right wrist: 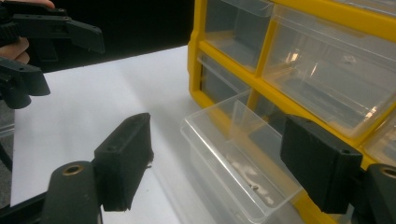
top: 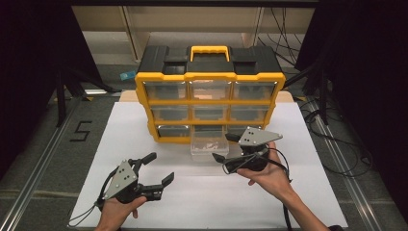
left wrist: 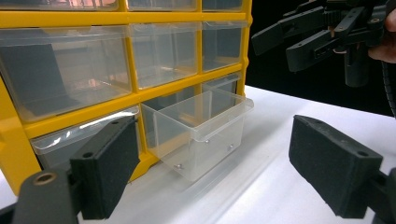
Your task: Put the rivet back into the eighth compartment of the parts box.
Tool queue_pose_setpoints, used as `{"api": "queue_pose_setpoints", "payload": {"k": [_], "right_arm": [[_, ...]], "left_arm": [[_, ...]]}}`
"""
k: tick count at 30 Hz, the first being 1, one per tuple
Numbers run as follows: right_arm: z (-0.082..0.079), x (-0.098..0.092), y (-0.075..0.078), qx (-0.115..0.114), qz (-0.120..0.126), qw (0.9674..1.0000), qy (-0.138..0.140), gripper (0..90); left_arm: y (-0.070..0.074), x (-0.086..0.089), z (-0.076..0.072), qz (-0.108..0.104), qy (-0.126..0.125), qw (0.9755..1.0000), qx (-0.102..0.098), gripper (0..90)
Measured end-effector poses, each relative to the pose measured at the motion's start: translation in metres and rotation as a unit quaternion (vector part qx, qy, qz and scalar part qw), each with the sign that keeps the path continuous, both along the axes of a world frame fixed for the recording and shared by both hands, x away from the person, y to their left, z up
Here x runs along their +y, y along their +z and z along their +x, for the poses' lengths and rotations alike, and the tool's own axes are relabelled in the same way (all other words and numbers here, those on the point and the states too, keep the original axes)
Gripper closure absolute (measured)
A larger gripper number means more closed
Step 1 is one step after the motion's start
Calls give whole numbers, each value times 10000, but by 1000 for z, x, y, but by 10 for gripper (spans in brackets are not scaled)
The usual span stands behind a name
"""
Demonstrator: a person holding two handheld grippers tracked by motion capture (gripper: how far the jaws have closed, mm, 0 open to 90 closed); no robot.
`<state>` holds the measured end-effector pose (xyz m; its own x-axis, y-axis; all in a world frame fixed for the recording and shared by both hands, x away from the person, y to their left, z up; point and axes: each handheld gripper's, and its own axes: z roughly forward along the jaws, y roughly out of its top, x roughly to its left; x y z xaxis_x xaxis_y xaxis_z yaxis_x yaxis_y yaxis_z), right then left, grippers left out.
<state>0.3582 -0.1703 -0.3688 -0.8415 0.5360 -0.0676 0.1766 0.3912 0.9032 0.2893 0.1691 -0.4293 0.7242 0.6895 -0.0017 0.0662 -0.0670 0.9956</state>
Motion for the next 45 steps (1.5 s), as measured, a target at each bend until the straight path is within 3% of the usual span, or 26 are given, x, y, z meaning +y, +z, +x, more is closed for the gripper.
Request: {"api": "queue_pose_setpoints", "payload": {"k": [13,15,26,28,37,39,42,45], "right_arm": [[-4,-7,-5,11,113,9999,-81,260],[-5,-9,-5,99,139,9998,-80,260],[-9,-19,-10,9,333,9993,-157,256],[-10,-20,-11,87,363,9991,-191,256],[-13,-25,-16,-45,473,9984,-298,237],[-15,-26,-17,76,524,9983,-238,234],[-16,-27,-18,-60,548,9980,-296,231],[-19,-30,-20,45,574,9978,-322,223]], "left_arm": [[0,0,0,3,-5,10000,2,161],[0,0,0,6,-7,10000,5,161],[0,0,0,11,-17,10000,18,161],[0,0,0,12,-17,10000,15,161],[0,0,0,14,-22,10000,17,161],[0,0,0,11,-22,10000,26,161],[0,0,0,11,-26,10000,29,161],[0,0,0,13,-29,10000,29,161]]}}
